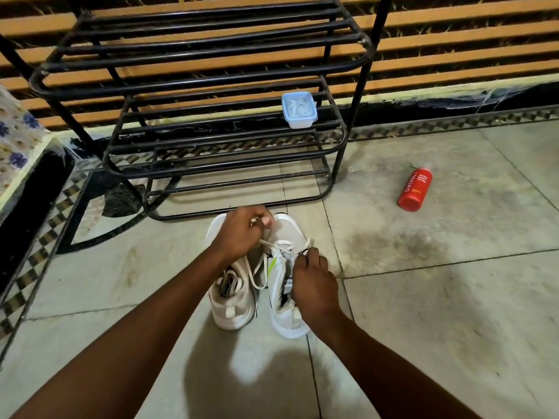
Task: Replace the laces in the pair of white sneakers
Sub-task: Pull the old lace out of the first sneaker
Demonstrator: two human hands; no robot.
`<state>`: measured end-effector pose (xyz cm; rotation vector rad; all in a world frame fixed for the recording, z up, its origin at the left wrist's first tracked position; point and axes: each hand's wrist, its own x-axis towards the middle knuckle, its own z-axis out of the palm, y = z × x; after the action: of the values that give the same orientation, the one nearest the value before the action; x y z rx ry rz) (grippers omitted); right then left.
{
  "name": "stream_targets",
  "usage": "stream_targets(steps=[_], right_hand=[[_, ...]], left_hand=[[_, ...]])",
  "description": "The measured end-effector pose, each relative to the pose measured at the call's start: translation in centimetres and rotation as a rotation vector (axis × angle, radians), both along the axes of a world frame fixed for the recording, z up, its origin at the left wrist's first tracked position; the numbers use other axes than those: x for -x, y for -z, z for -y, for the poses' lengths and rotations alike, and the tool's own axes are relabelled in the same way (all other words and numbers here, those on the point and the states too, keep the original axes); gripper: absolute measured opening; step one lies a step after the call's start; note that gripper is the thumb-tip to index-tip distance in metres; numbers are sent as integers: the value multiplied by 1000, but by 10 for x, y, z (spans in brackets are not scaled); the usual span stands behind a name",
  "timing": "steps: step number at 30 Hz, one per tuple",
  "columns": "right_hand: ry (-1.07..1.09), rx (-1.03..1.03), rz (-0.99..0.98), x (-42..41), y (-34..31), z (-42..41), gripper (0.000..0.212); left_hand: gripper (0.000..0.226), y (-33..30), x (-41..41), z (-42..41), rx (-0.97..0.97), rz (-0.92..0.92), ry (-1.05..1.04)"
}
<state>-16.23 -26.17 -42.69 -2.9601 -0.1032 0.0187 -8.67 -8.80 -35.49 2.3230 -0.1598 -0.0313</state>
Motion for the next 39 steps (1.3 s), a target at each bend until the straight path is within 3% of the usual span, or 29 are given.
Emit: stream_targets(steps=[5,7,10,14,16,21,23,25,27,29,32,39], right_hand=[[-23,25,31,1,0,1,28],[-30,35,33,0,-1,1,27],[-33,36,48,0,-2,0,26],[-38,30,75,1,-1,1,27],[-35,36,63,1,0,2,29],[-24,31,44,0,-1,1,31],[-9,19,42,1,-2,1,30],[-7,10,26,1,-1,1,33],[0,5,16,0,-1,0,33],[4,6,-2,0,-1,0,34],[-6,10,-62,0,-3,1,43],[-18,1,-83,1,-5,2,46]], left_hand=[[7,14,-2,1,-274,-204,124],[14,14,0,3,-417,-201,194],[18,13,2,8,-564,-9,219],[15,14,7,16,-548,173,94],[18,12,11,20,-333,129,-3],[25,-10,1,23,574,-137,-289],[29,-16,-3,25,822,-197,-428],[25,-14,-5,17,668,-25,-430],[26,-12,-5,3,237,183,-199],[34,-7,-6,-4,-206,188,71],[14,3,-4,-3,-624,103,309],[19,8,2,7,-676,26,270]])
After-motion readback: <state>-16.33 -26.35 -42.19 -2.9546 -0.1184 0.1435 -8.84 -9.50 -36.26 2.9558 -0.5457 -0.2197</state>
